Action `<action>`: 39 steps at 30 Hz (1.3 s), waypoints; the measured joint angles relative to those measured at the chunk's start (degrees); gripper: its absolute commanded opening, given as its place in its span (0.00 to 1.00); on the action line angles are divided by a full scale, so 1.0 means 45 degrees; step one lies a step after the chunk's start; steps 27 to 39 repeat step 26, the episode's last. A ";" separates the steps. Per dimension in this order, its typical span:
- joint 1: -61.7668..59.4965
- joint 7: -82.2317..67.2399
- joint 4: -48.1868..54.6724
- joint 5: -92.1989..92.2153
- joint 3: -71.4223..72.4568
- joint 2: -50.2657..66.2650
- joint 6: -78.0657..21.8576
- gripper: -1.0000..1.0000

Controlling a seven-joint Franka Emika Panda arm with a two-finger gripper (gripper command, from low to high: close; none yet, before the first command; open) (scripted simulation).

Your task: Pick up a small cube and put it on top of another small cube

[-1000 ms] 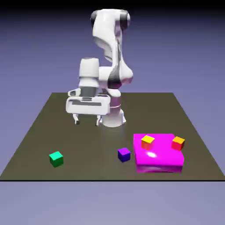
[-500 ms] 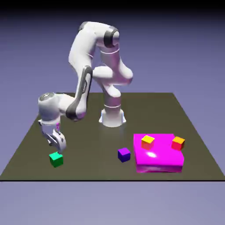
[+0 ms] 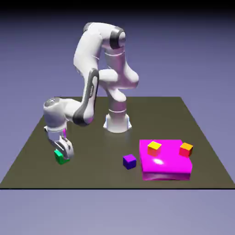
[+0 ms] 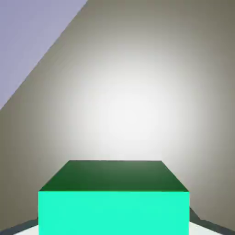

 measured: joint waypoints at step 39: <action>0.1271 0.7745 -0.4179 -0.3784 0.5740 -0.1425 0.3033 1.00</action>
